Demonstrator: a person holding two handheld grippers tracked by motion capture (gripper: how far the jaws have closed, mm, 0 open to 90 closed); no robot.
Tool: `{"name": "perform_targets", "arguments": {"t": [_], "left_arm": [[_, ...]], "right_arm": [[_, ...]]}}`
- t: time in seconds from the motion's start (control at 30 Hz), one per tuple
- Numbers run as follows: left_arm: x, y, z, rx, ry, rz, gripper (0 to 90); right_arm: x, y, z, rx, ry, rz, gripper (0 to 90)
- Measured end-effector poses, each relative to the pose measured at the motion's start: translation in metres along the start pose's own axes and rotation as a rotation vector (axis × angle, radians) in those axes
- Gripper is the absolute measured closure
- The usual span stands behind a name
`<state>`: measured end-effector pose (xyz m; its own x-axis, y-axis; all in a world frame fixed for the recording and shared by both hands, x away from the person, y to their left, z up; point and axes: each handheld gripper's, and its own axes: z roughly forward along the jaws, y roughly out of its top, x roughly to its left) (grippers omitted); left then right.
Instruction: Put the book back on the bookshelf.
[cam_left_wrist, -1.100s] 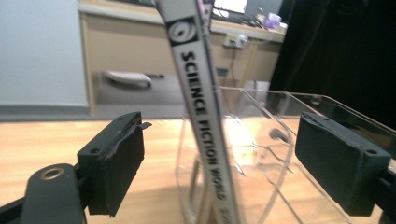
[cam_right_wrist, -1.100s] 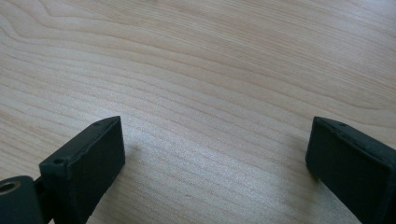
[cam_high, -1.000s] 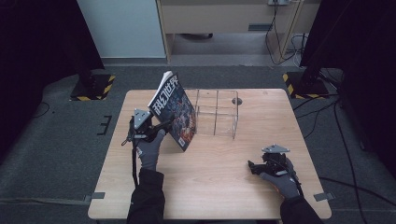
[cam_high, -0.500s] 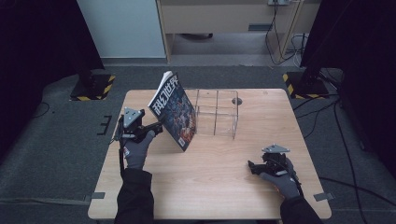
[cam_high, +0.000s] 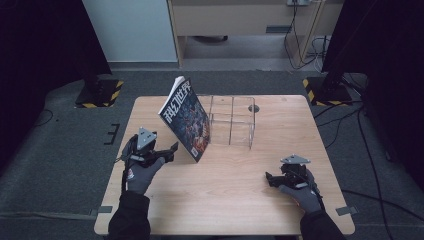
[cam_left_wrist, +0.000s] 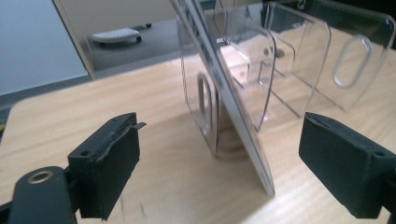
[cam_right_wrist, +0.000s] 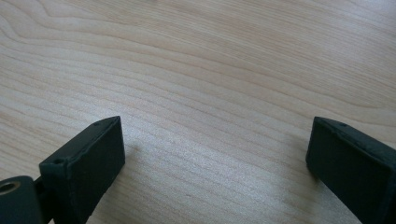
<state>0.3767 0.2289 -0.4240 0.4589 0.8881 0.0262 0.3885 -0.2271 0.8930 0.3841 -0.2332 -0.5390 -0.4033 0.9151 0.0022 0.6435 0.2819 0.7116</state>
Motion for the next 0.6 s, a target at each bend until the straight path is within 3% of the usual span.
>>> {"name": "perform_targets", "arguments": {"t": [0.2, 0.4, 0.53, 0.6], "left_arm": [[-0.002, -0.018, -0.007, 0.045, -0.02, 0.003, 11.6], [0.001, -0.043, -0.006, 0.115, -0.007, 0.023, 11.8], [0.009, -0.057, -0.004, 0.148, -0.009, -0.023, 11.5], [0.014, -0.064, -0.003, 0.168, 0.006, -0.027, 11.4]], "right_arm": [[0.0, 0.0, 0.0, 0.002, -0.001, 0.002, 4.5], [0.0, 0.0, 0.0, -0.001, -0.001, 0.003, 4.5], [0.0, 0.0, 0.0, 0.0, -0.005, 0.005, 4.2], [0.0, -0.001, -0.001, 0.001, -0.008, 0.009, 4.2]]}}
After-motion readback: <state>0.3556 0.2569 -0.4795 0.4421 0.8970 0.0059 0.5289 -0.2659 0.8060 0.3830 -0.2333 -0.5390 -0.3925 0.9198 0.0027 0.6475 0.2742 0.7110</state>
